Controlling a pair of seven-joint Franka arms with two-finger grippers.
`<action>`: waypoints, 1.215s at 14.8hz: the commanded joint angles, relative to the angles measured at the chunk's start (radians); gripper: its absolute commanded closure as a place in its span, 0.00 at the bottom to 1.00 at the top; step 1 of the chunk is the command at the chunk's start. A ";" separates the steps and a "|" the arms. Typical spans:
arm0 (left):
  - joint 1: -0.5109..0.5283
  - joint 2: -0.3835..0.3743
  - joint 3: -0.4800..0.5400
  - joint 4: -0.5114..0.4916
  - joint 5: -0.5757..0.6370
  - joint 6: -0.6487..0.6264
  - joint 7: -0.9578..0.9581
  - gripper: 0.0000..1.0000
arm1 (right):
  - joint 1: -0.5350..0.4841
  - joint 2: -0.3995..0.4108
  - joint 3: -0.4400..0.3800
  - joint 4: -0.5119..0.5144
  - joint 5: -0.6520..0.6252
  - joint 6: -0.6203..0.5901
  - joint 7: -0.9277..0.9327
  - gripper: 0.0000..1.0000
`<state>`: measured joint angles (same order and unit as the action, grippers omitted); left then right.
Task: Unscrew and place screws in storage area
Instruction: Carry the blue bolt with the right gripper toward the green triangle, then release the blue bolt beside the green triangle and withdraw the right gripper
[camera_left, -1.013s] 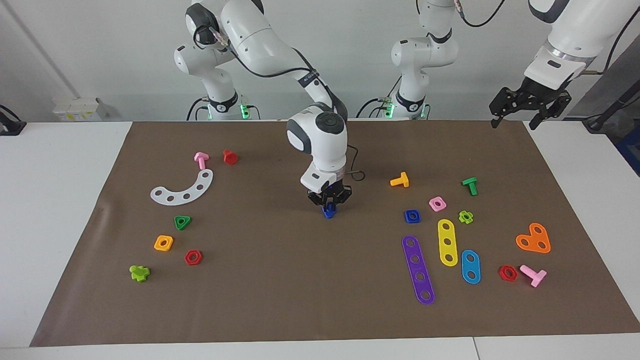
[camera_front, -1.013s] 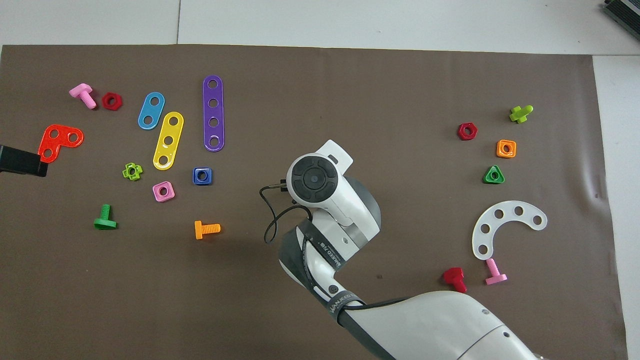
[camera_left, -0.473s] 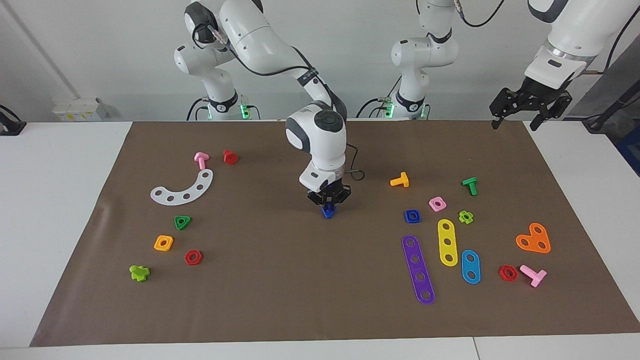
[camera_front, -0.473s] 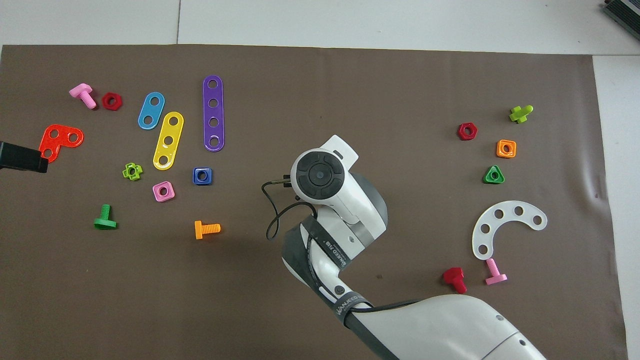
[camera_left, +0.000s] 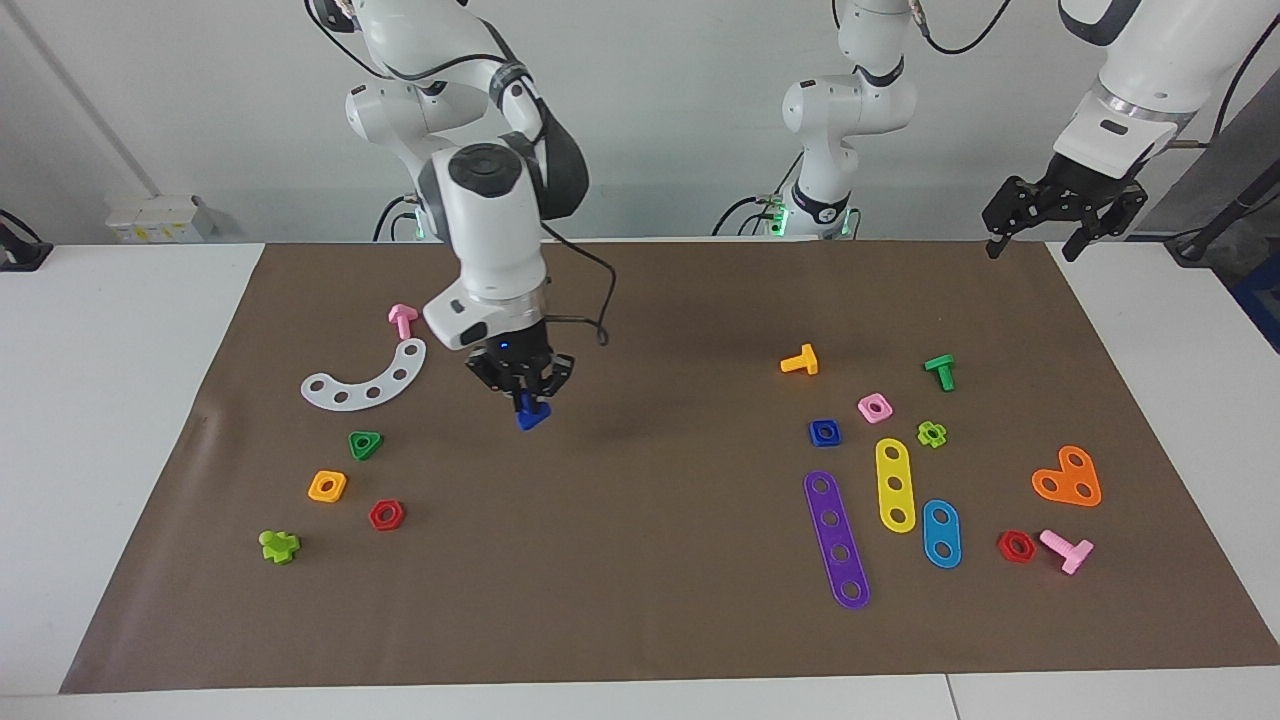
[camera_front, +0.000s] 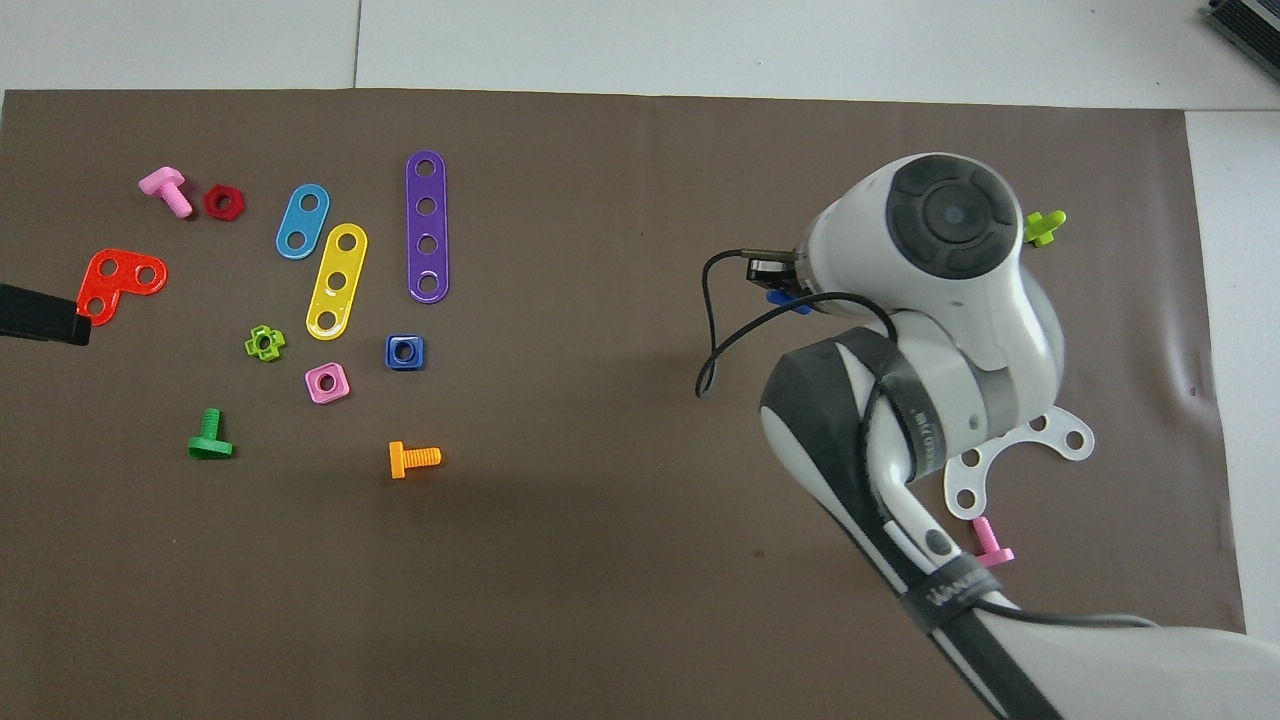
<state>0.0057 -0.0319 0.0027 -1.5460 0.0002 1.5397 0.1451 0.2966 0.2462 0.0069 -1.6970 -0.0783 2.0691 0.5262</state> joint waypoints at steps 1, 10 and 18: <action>0.005 -0.019 -0.004 -0.022 0.014 0.011 -0.012 0.00 | -0.108 -0.021 0.018 -0.094 -0.001 0.049 -0.125 1.00; 0.007 -0.019 -0.004 -0.023 0.014 0.011 -0.012 0.00 | -0.252 -0.073 0.018 -0.496 -0.001 0.494 -0.354 1.00; 0.005 -0.019 -0.004 -0.023 0.014 0.011 -0.012 0.00 | -0.255 -0.079 0.016 -0.523 0.000 0.505 -0.367 1.00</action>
<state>0.0058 -0.0319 0.0028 -1.5461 0.0002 1.5396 0.1444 0.0631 0.1970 0.0088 -2.1864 -0.0782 2.5578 0.1942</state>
